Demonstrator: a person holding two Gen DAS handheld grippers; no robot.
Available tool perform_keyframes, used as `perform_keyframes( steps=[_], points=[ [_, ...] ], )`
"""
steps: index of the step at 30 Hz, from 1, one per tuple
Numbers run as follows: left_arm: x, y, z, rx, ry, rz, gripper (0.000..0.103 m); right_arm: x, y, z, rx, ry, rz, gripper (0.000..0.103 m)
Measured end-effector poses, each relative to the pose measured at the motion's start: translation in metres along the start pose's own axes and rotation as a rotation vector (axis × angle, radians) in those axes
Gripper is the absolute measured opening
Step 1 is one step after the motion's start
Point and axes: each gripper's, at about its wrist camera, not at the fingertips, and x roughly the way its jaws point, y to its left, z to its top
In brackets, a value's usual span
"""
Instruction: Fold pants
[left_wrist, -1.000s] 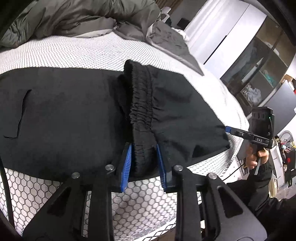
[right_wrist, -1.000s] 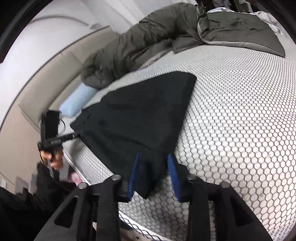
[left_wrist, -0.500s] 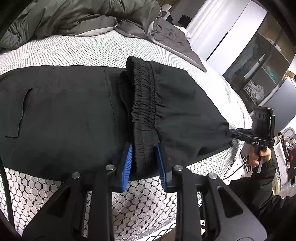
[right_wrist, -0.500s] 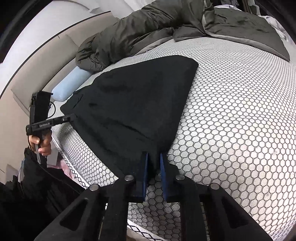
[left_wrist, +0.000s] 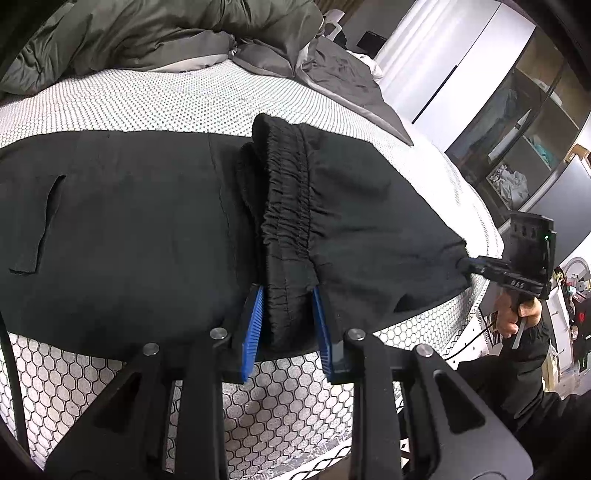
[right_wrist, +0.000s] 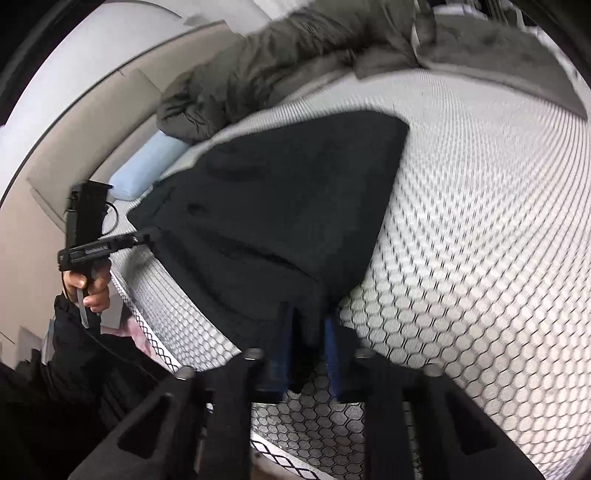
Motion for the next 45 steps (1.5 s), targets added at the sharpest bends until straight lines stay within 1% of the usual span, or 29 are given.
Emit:
perform_keyframes(
  steps=[3,4,6,8,10,11,12,13,14,15,17,19,21,24,25,26,27,29,30,32,33,34,36,38,40,42,43,44,45],
  points=[
    [-0.001,-0.001,-0.001,0.012,0.002,0.000,0.023,-0.006,-0.003,-0.001,-0.001,-0.006,-0.004,0.009],
    [0.000,0.000,-0.001,0.014,0.010,0.003,0.023,0.000,-0.005,-0.003,-0.004,0.024,-0.025,0.009],
    [0.007,0.001,-0.002,0.020,0.037,0.041,0.029,0.017,-0.010,-0.006,-0.005,0.101,-0.068,0.009],
    [0.007,0.001,-0.002,0.011,0.034,0.044,0.029,0.019,-0.011,-0.004,0.010,0.105,-0.067,0.010],
    [0.001,0.000,0.000,-0.006,0.008,0.020,0.032,0.003,-0.009,0.002,0.016,0.037,-0.044,0.019],
    [-0.003,0.001,0.003,-0.023,-0.002,-0.004,0.043,-0.007,-0.008,0.005,0.025,-0.010,-0.035,0.030],
    [-0.004,0.002,0.005,-0.039,-0.009,-0.023,0.057,-0.016,-0.010,0.008,0.043,-0.065,-0.026,0.048],
    [-0.005,0.003,0.010,-0.053,-0.017,-0.038,0.064,-0.022,-0.013,0.011,0.071,-0.113,-0.026,0.058],
    [-0.006,0.004,0.017,-0.070,-0.027,-0.053,0.071,-0.026,-0.018,0.013,0.097,-0.145,-0.032,0.072],
    [-0.005,0.006,0.027,-0.089,-0.035,-0.060,0.074,-0.026,-0.022,0.017,0.125,-0.168,-0.039,0.077],
    [-0.002,0.010,0.050,-0.131,-0.044,-0.061,0.075,-0.020,-0.034,0.024,0.189,-0.173,-0.043,0.081],
    [0.008,0.014,0.077,-0.179,-0.053,-0.050,0.078,-0.007,-0.044,0.032,0.223,-0.146,-0.049,0.084],
    [0.022,0.013,0.100,-0.178,-0.051,-0.013,0.078,0.006,-0.050,0.042,0.234,-0.118,-0.059,0.084],
    [0.051,0.013,0.126,-0.193,-0.028,-0.013,0.078,0.030,-0.048,0.057,0.228,-0.092,-0.073,0.084],
    [0.062,0.013,0.130,-0.207,-0.014,-0.018,0.077,0.034,-0.049,0.060,0.226,-0.087,-0.074,0.084],
    [0.071,0.014,0.131,-0.217,-0.001,-0.035,0.067,0.038,-0.049,0.063,0.224,-0.080,-0.076,0.084],
    [0.078,0.016,0.131,-0.228,0.005,-0.063,0.050,0.040,-0.050,0.063,0.220,-0.074,-0.080,0.084],
    [0.085,0.027,0.132,-0.277,-0.001,-0.068,0.030,0.043,-0.051,0.064,0.209,-0.064,-0.080,0.084],
    [0.082,0.033,0.132,-0.305,-0.019,-0.083,0.010,0.044,-0.049,0.065,0.201,-0.060,-0.082,0.084],
    [0.068,0.044,0.131,-0.344,-0.077,-0.170,0.008,0.044,-0.046,0.065,0.190,-0.062,-0.086,0.084],
    [0.061,0.045,0.131,-0.344,-0.102,-0.183,0.008,0.044,-0.045,0.065,0.184,-0.063,-0.089,0.084],
    [0.056,0.045,0.131,-0.332,-0.117,-0.167,0.008,0.043,-0.044,0.063,0.180,-0.062,-0.090,0.084],
    [0.060,0.042,0.129,-0.280,-0.097,-0.069,0.008,0.043,-0.043,0.061,0.170,-0.054,-0.093,0.084],
    [0.074,0.045,0.125,-0.284,-0.044,0.002,0.011,0.044,-0.042,0.057,0.170,-0.047,-0.100,0.084],
    [0.077,0.046,0.123,-0.289,-0.028,0.025,0.022,0.048,-0.041,0.056,0.179,-0.037,-0.111,0.084],
    [0.064,0.043,0.122,-0.286,-0.033,0.043,0.030,0.046,-0.040,0.054,0.184,-0.039,-0.109,0.084],
    [0.057,0.041,0.120,-0.279,-0.040,0.034,0.042,0.043,-0.038,0.052,0.183,-0.047,-0.098,0.084],
    [0.045,0.035,0.117,-0.266,-0.060,0.024,0.050,0.036,-0.040,0.047,0.180,-0.054,-0.086,0.084],
    [0.035,0.029,0.112,-0.251,-0.083,0.022,0.066,0.033,-0.039,0.045,0.176,-0.057,-0.077,0.084]
  ],
)
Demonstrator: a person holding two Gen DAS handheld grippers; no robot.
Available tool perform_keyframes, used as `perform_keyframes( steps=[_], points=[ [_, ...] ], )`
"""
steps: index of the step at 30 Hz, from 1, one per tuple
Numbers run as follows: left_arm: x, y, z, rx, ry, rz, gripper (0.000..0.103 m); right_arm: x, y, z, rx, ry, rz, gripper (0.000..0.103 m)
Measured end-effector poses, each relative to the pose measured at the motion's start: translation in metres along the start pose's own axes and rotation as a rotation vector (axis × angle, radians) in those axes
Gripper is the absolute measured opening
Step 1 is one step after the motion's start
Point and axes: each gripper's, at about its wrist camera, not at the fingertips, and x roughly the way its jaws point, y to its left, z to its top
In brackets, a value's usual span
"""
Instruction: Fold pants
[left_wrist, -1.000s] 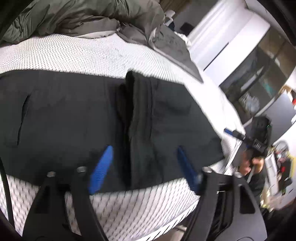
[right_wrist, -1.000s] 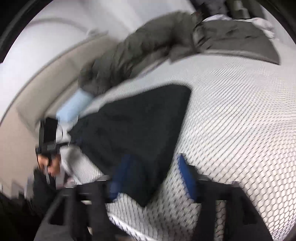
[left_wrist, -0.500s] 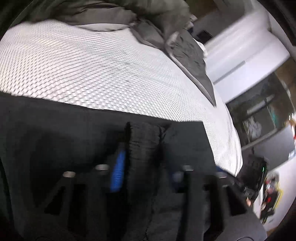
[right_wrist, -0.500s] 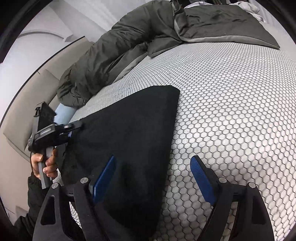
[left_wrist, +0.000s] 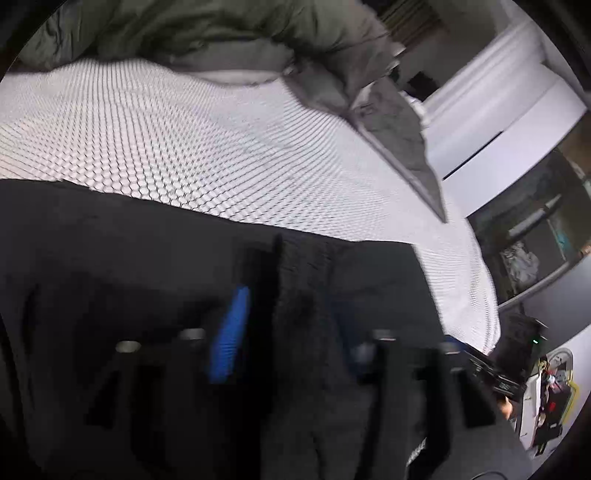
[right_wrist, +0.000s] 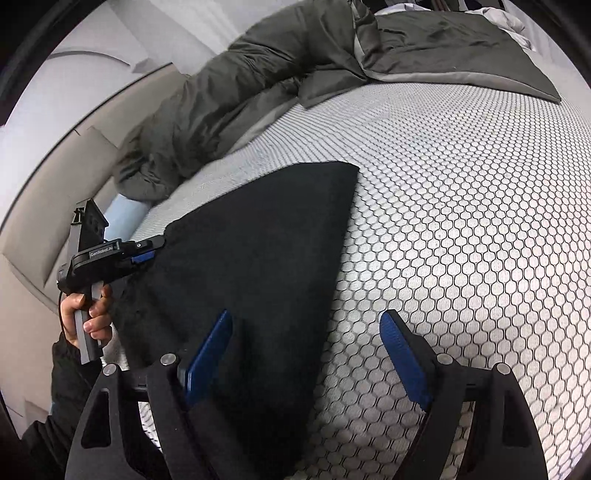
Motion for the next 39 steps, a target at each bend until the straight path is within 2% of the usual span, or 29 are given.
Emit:
perform_keyframes(
  steps=[1,2,4,7,8,9,10,11,13,16,19,21,22,25,30,33,36,39],
  points=[
    [-0.009,-0.006,-0.007,0.024,-0.025,-0.001,0.077,-0.003,0.001,-0.003,-0.004,0.000,0.009,0.084],
    [-0.018,-0.017,-0.019,0.073,-0.044,0.002,0.079,-0.005,0.001,-0.006,-0.005,0.002,0.024,0.084],
    [-0.023,-0.034,-0.039,0.164,-0.030,0.018,0.079,-0.004,0.004,-0.013,0.004,0.027,0.066,0.083],
    [-0.011,-0.056,-0.076,0.340,0.027,0.090,0.080,0.007,0.016,-0.021,-0.039,0.080,0.061,0.060],
    [-0.011,-0.056,-0.086,0.369,0.045,0.114,0.080,0.009,0.022,-0.024,-0.069,0.090,0.025,0.045],
    [-0.008,-0.054,-0.096,0.396,0.068,0.139,0.080,0.010,0.025,-0.029,-0.097,0.099,-0.009,0.034],
    [-0.007,-0.050,-0.101,0.403,0.079,0.150,0.080,0.009,0.024,-0.033,-0.109,0.101,-0.026,0.033],
    [-0.007,-0.042,-0.107,0.405,0.099,0.171,0.080,0.005,0.023,-0.037,-0.108,0.096,-0.042,0.033],
    [-0.011,-0.031,-0.113,0.390,0.126,0.158,0.080,0.002,0.024,-0.037,-0.128,0.077,-0.085,0.033],
    [-0.029,-0.035,-0.111,0.382,0.048,0.153,0.080,-0.011,0.033,-0.037,-0.145,0.009,-0.133,0.042],
    [-0.048,-0.054,-0.108,0.405,-0.061,0.087,0.080,-0.032,0.053,-0.039,-0.197,-0.128,-0.140,0.043],
    [-0.049,-0.069,-0.110,0.440,-0.099,0.020,0.080,-0.034,0.071,-0.039,-0.243,-0.166,-0.102,0.043],
    [-0.046,-0.076,-0.113,0.456,-0.095,0.003,0.080,-0.029,0.080,-0.039,-0.263,-0.170,-0.080,0.043],
    [-0.011,-0.101,-0.127,0.557,-0.011,-0.025,0.080,0.000,0.108,-0.043,-0.328,-0.130,-0.061,0.043],
    [0.020,-0.100,-0.156,0.737,0.091,0.032,0.080,0.065,0.123,-0.059,-0.409,0.001,-0.146,0.043],
    [0.008,-0.085,-0.164,0.749,0.082,0.041,0.080,0.052,0.116,-0.070,-0.489,-0.026,-0.212,0.042],
    [-0.010,-0.068,-0.168,0.740,0.082,0.015,0.080,0.028,0.090,-0.079,-0.483,-0.047,-0.307,0.043],
    [-0.021,-0.070,-0.170,0.765,0.065,0.055,0.080,0.016,0.069,-0.077,-0.447,-0.046,-0.306,0.043]
  ],
)
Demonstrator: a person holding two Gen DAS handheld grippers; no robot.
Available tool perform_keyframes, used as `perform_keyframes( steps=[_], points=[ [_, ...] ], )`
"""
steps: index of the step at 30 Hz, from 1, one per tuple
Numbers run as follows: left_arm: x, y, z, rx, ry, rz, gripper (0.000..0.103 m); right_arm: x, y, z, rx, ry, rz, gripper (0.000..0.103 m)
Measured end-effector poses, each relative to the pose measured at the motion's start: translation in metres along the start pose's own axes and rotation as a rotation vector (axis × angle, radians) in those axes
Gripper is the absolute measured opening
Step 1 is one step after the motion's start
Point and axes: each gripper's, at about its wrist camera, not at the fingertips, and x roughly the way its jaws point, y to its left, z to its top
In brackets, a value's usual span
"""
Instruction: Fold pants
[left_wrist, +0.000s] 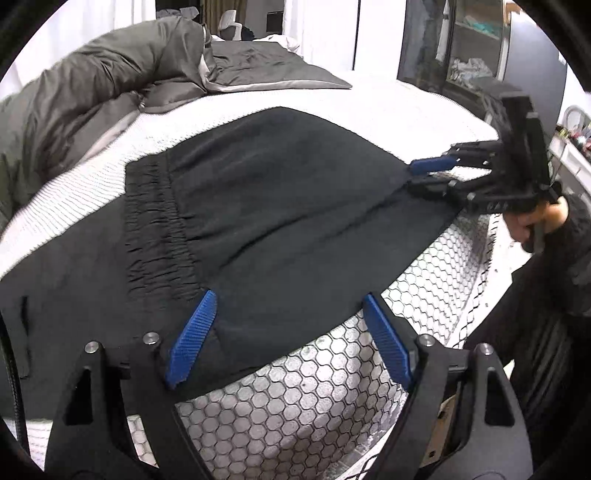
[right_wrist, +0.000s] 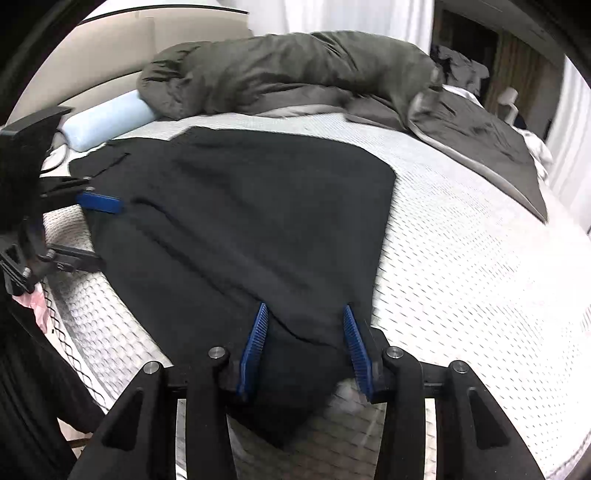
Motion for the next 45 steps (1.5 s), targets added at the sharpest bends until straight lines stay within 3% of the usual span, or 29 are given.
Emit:
perform_keyframes(
  steps=[4,7,11,12,14,20,24,27,29,31,35,37,39,41,43,45],
  points=[
    [-0.025,0.001,0.016,-0.031,-0.094,-0.053,0.080,-0.012,-0.007,0.018,0.075,-0.098,0.077,0.044],
    [-0.019,0.008,0.035,-0.100,-0.137,-0.052,0.080,-0.002,0.005,0.036,0.087,-0.110,0.114,0.046],
    [0.021,0.021,0.054,-0.169,-0.046,-0.013,0.079,0.034,0.024,0.060,0.073,-0.021,0.150,0.046],
    [0.033,0.024,0.057,-0.176,-0.014,-0.006,0.073,0.048,0.027,0.063,0.062,0.028,0.152,0.046],
    [0.045,0.032,0.053,-0.168,0.036,0.018,0.062,0.067,0.030,0.061,0.030,0.081,0.116,0.045],
    [0.029,0.054,0.032,-0.194,0.016,0.005,0.057,0.048,-0.013,0.040,0.063,0.063,-0.040,0.045],
    [0.020,0.054,0.036,-0.205,0.004,0.022,0.057,0.037,-0.027,0.038,0.105,0.026,-0.024,0.045],
    [-0.004,0.050,0.052,-0.189,-0.098,-0.024,0.060,0.020,-0.020,0.050,0.112,-0.045,0.046,0.045],
    [-0.007,0.050,0.067,-0.182,-0.138,-0.021,0.065,0.018,-0.013,0.064,0.080,-0.063,0.033,0.046],
    [0.004,0.050,0.080,-0.180,-0.121,0.013,0.066,0.032,-0.008,0.082,0.046,-0.038,0.034,0.046],
    [0.064,0.061,0.090,-0.216,0.053,0.007,0.065,0.082,-0.010,0.101,0.063,0.124,0.097,0.046],
    [0.082,0.064,0.088,-0.185,0.097,0.022,0.063,0.105,-0.010,0.105,0.047,0.193,0.084,0.046],
    [0.082,0.068,0.083,-0.153,0.090,0.011,0.055,0.109,-0.009,0.104,-0.005,0.197,0.067,0.045],
    [0.074,0.078,0.078,-0.169,0.077,-0.006,0.046,0.104,-0.021,0.097,-0.030,0.189,-0.006,0.045],
    [0.070,0.086,0.074,-0.200,0.067,-0.026,0.044,0.099,-0.040,0.091,-0.003,0.179,-0.072,0.045],
    [0.066,0.087,0.072,-0.202,0.068,-0.017,0.044,0.097,-0.056,0.087,0.053,0.169,-0.055,0.045]
  ],
)
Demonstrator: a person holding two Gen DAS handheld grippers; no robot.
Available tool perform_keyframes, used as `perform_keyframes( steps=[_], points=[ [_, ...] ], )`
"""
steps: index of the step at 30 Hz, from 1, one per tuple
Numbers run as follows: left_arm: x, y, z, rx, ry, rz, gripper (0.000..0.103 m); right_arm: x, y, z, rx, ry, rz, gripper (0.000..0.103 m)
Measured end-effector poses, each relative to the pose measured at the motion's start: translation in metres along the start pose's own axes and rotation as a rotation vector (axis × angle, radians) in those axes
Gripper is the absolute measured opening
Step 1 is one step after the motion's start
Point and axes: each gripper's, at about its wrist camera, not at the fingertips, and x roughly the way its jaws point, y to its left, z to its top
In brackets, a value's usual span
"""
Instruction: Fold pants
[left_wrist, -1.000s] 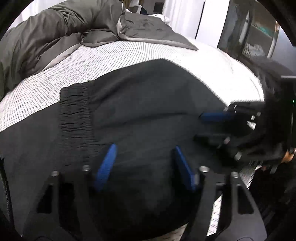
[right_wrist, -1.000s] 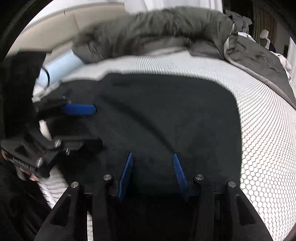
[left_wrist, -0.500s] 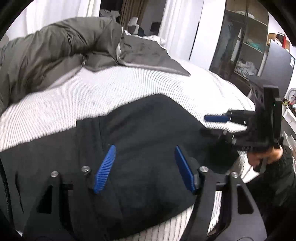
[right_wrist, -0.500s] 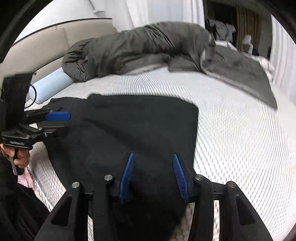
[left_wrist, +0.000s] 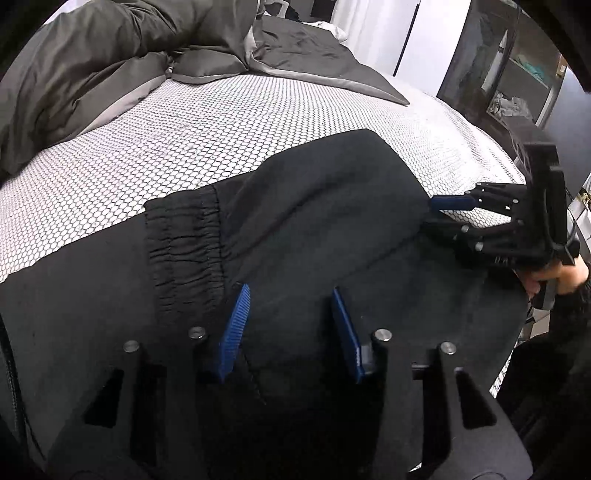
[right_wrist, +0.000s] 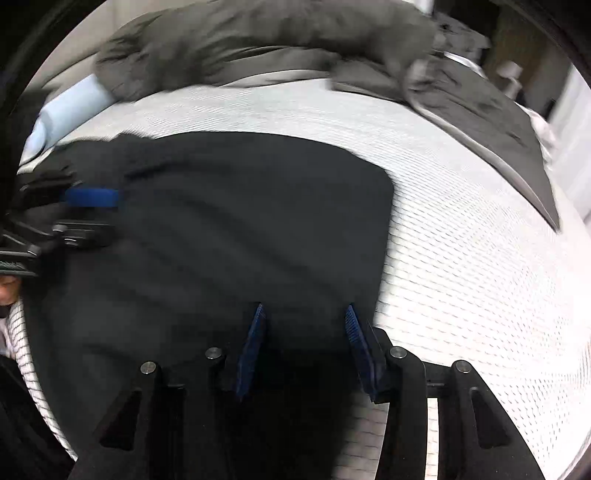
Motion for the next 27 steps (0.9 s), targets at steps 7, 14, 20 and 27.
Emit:
perform_keyframes(
  steps=[7,14,20,27],
  points=[
    [-0.032,-0.013,0.020,0.031,-0.099,0.012,0.045,-0.036,-0.001,0.004,0.028,-0.161,0.082,0.046],
    [0.022,-0.024,0.050,0.023,0.029,0.085,0.045,-0.002,0.037,0.055,-0.079,-0.093,0.144,0.047],
    [0.039,-0.004,0.042,0.016,0.065,0.034,0.029,0.036,0.036,0.058,-0.175,0.008,0.089,0.046],
    [0.040,-0.006,0.047,0.012,0.045,0.047,0.029,0.022,-0.038,0.043,0.046,-0.009,0.029,0.054]
  ],
)
